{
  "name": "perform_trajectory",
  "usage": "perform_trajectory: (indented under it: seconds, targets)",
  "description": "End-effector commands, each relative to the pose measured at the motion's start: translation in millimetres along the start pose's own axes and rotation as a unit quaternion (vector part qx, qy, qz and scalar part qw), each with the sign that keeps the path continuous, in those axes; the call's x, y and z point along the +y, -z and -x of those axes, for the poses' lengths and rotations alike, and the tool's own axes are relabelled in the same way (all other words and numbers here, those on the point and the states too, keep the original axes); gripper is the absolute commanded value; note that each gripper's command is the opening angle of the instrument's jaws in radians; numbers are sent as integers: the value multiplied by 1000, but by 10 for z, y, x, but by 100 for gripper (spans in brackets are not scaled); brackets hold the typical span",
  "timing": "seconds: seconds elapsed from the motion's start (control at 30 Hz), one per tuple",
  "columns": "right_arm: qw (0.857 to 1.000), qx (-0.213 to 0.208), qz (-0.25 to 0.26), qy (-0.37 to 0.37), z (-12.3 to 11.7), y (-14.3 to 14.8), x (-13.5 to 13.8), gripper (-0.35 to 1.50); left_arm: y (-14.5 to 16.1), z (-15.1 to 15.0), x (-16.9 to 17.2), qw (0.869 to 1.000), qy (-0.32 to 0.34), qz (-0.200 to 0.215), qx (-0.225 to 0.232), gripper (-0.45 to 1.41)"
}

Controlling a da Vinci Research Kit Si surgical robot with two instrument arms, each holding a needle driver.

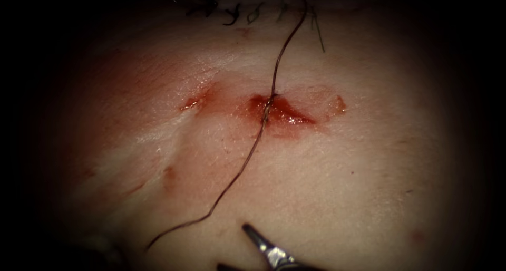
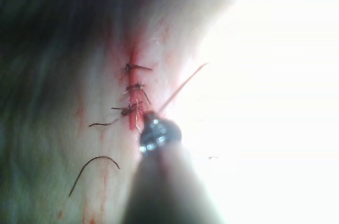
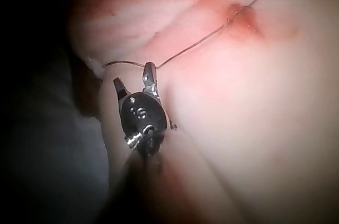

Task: Wound Closure

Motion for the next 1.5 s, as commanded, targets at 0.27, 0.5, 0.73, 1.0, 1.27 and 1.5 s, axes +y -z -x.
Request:
perform_trajectory:
  seconds: [0.27, 0.5, 0.73, 1.0, 1.27, 1.5]
  targets:
    - [1000, 5, -3, -10, -19, -17, 88, 118, 37, 4, 30, 1000, -5, 8, -5, -45]
    - [1000, -11, 21, 0, -11, -47, 163, 116, 75, 8, 59, 1000, -8, 12, -5, -45]
    - [999, -15, 36, 1, -12, -85, 198, 116, 96, 1, 92, 1000, -8, 17, -3, -45]
    - [999, -23, 44, 9, 4, -125, 204, 113, 107, -1, 131, 1000, -12, 22, 6, -45]
    - [997, 12, 77, 0, -9, -120, 223, 105, 117, 17, 175, 1000, -10, 21, 12, -45]
    - [995, 58, 85, -17, -40, -106, 242, 101, 106, 36, 226, 999, 0, 26, 27, -45]
